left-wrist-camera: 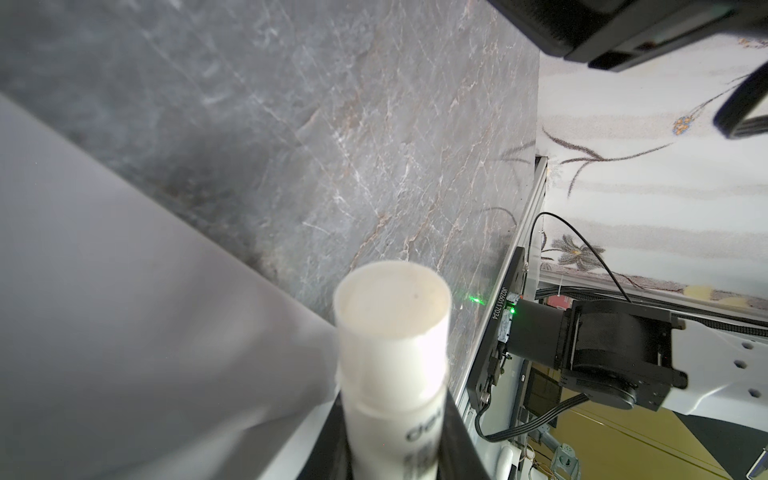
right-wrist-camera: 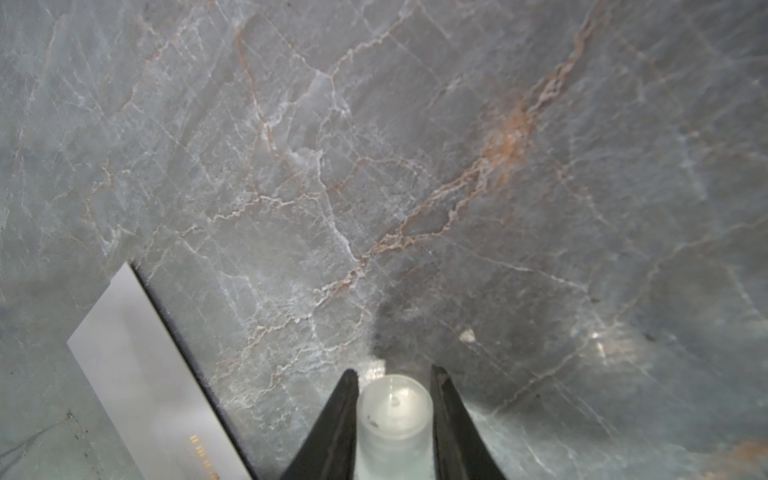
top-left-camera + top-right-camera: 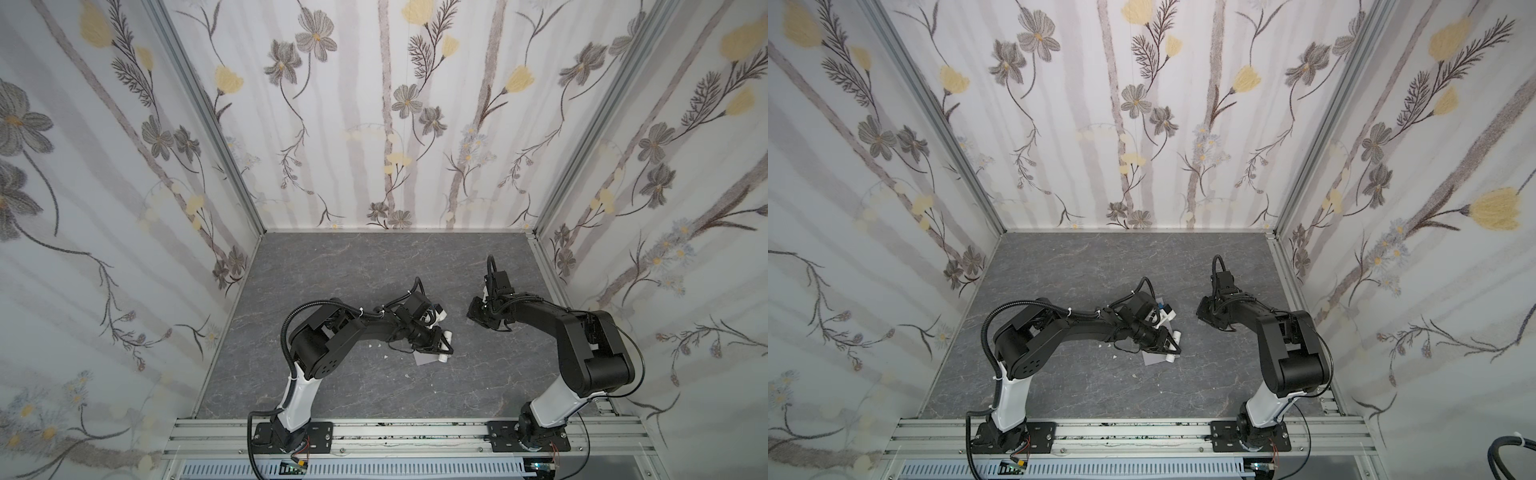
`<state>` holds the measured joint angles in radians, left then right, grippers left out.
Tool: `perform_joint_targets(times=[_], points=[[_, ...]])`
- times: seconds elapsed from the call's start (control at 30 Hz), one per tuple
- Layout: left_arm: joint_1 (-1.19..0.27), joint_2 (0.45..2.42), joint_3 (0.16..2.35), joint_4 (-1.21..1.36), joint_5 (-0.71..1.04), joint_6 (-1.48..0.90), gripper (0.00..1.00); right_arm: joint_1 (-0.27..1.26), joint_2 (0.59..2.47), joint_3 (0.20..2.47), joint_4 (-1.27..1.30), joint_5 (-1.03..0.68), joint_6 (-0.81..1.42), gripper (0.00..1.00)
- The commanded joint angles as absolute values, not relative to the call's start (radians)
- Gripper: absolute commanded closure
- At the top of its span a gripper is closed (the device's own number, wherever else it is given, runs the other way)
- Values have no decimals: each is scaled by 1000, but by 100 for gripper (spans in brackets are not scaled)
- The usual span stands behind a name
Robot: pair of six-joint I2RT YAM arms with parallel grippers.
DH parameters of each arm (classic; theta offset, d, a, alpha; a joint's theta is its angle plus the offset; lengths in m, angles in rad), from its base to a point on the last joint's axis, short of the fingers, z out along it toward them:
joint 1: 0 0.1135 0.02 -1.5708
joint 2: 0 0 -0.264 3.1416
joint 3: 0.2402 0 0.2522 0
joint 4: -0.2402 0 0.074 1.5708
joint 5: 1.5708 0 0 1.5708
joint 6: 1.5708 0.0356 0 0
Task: Place the letter into the envelope and seal it
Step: 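Lift the clear cap with the right gripper and carry it toward the glue stick, then lower the clear cap onto the glue stick tip held by the left gripper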
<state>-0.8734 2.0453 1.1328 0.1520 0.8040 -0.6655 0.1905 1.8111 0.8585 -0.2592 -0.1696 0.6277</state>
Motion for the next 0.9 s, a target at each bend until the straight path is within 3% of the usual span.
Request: perform_joint_targets(times=[0.0,0.87], points=[[-873,2050,1140,194,805,-682,100,192,1807,864,-238,-161,634,70],[-887,2159,1285,244,874,-727,100,206,1705,815,-203,-196,678,71]])
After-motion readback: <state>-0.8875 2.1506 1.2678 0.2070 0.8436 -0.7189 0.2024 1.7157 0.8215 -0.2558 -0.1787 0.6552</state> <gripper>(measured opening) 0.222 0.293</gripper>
